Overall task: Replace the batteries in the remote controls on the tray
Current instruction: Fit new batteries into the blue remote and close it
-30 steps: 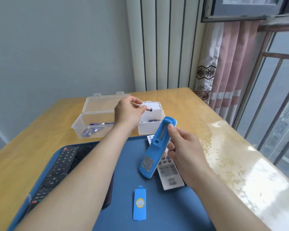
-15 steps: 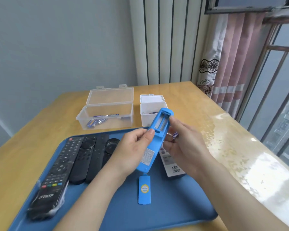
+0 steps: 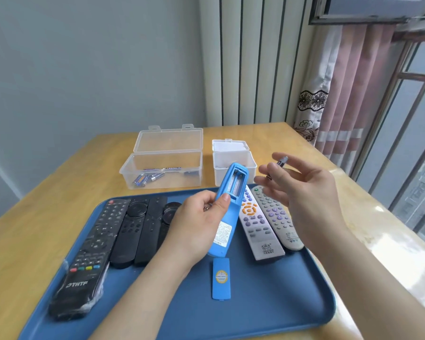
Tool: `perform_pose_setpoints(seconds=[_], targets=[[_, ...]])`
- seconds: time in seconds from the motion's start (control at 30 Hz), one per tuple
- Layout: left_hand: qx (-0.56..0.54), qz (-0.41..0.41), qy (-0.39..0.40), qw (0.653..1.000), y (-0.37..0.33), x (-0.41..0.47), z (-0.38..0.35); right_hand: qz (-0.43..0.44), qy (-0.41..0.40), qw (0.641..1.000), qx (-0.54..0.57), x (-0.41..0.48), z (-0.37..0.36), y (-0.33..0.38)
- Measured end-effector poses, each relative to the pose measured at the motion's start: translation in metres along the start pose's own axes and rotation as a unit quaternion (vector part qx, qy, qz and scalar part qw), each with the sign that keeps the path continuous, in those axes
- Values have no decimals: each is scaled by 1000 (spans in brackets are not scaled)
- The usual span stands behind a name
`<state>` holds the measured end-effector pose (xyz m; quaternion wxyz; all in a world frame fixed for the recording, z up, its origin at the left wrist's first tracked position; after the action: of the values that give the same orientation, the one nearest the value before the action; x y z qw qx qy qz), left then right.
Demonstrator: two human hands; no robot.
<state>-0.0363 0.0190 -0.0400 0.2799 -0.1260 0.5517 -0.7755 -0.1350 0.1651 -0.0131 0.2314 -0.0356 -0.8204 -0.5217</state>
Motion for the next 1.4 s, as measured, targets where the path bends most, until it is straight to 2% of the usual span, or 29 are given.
perform_pose_setpoints(seconds=[0.1,0.2,0.33,0.5,0.57,0.63,0.7,0.8,0.87,1.03,1.17,1.4], targets=[[13,1,-9,1000,1,0,0,-2,51,999,-6,-3,-6,-2],[29,-2,-17,999,1,0,0,87,93,987,-99,-6,-10,-3],[37,-4,-24,999,-1,-1,0,276,127,901,-309,-13,-15,-8],[66,-19,-49,996,-4,-3,-1,422,183,751,-473,-23,-24,-21],[58,-23,-57,996,-4,-3,0,441,190,732,-483,-24,-24,-19],[42,-29,-61,997,-4,-2,2,439,200,736,-475,-25,-26,-19],[30,-37,-64,997,-4,-1,4,416,204,762,-452,-26,-29,-22],[26,-48,-67,996,-5,-2,4,303,172,863,-365,-20,-22,-26],[25,-64,-61,996,-6,-5,2,230,154,906,-319,-16,-16,-27],[24,-104,-69,992,-10,-10,1,181,126,933,-285,-18,-17,-17],[4,-117,-67,991,-13,-12,1,-1,117,990,-74,-17,-18,-18],[-2,-144,-50,988,-14,-17,-4,-73,104,989,74,-19,-21,-14]])
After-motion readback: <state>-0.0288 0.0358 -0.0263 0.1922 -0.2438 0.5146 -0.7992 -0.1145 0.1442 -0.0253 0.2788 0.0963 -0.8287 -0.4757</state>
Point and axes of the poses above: each hand's wrist, its own x-axis towards the middle knuckle, its own z-axis out of the back of the hand, y = z × x, the point moved 3 cm from there along x, towards the middle knuckle, and after that the axes turned 15 degrees about z, right-handed, at the moved point
